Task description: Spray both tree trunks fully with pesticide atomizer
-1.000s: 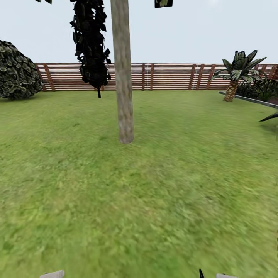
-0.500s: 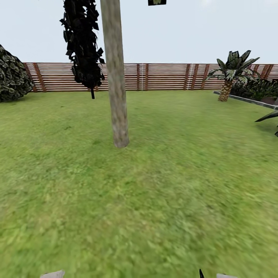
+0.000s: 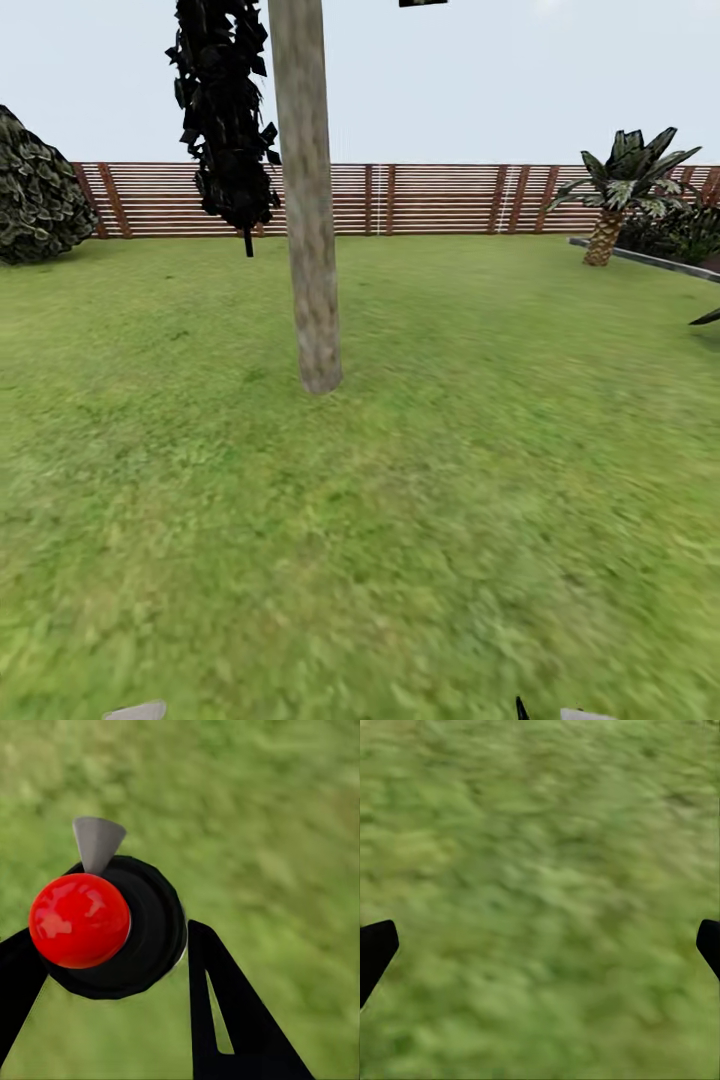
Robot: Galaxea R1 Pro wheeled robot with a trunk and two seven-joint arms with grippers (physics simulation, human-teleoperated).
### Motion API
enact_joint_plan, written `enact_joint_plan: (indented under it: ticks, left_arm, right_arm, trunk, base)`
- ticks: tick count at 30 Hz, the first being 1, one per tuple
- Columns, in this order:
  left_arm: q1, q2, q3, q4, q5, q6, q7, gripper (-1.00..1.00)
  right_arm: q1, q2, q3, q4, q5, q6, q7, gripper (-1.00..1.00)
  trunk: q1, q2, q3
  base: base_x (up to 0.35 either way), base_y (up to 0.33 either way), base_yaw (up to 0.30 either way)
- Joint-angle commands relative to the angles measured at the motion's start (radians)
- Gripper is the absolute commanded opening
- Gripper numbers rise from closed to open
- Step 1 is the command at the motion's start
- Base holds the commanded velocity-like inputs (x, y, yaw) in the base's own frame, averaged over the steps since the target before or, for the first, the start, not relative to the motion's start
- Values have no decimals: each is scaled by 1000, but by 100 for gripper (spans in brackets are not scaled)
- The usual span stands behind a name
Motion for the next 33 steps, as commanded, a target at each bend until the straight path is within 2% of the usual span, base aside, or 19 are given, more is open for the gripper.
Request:
enact_joint_plan:
  ticks: [1, 10, 33]
  left_arm:
    - [-1, -1, 6, 1, -9, -4, 0, -100]
    - [-1, -1, 6, 1, -9, -4, 0, -100]
    - [-1, 0, 6, 1, -7, -4, -1, -100]
  right_arm:
    - [-1, 0, -1, 0, 0, -3, 0, 100]
    - [0, 0, -1, 0, 0, -3, 0, 100]
    - [0, -1, -1, -1, 2, -3, 2, 100]
  trunk:
    - [0, 0, -1]
    - [0, 0, -1]
    - [0, 0, -1]
  base:
    - [337, 0, 258]
    - [337, 0, 236]
    - [336, 0, 5]
